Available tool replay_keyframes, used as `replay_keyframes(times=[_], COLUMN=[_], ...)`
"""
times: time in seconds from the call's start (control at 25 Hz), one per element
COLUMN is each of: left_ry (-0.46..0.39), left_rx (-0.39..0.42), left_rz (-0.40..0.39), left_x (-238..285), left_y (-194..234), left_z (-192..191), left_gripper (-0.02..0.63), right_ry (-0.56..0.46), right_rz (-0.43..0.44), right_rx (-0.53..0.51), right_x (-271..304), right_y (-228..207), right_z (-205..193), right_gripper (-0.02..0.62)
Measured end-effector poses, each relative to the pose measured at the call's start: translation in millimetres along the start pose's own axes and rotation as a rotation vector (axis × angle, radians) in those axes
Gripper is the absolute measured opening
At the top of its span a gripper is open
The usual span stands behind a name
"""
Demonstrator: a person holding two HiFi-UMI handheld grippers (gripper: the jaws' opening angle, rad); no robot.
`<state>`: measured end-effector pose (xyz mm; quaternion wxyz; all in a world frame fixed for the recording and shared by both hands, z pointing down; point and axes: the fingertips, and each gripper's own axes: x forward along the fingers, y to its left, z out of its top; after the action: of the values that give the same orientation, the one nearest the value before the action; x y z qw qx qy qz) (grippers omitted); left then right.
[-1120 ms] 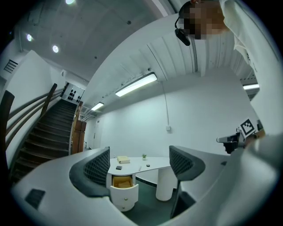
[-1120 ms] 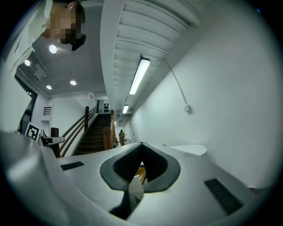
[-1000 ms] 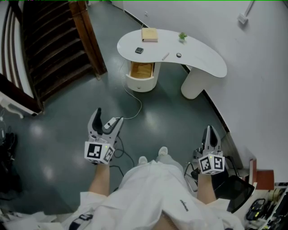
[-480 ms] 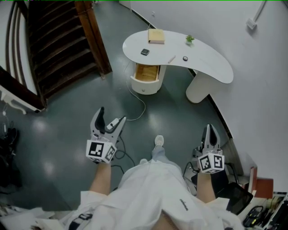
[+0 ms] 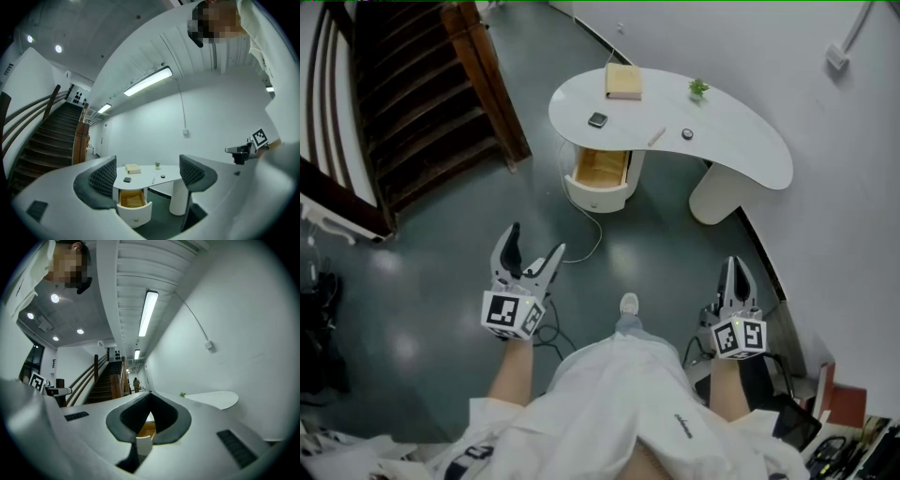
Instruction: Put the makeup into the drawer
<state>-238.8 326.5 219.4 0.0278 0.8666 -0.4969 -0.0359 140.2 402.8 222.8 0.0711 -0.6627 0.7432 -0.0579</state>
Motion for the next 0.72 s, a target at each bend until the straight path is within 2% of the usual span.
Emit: replay_keyframes(times=[0.44,0.72], left_ry=[0.008,0.010], left_rx=[0.015,0.019], left_rz=[0.039,0.090], left_x=[111.8,159.2], left_y=[1.6,1.5], left_z=[5.6,5.9], left_gripper=[0.400,0.400], right_ry=[0.018,0.030], right_rz=[0.084,0.158], right_rx=[0.019,0.039], right_x=[120.1,177.1], right_y=[-52.8,-77.7], right_z=[6.6,7.0], right_gripper=[0.017,0.017])
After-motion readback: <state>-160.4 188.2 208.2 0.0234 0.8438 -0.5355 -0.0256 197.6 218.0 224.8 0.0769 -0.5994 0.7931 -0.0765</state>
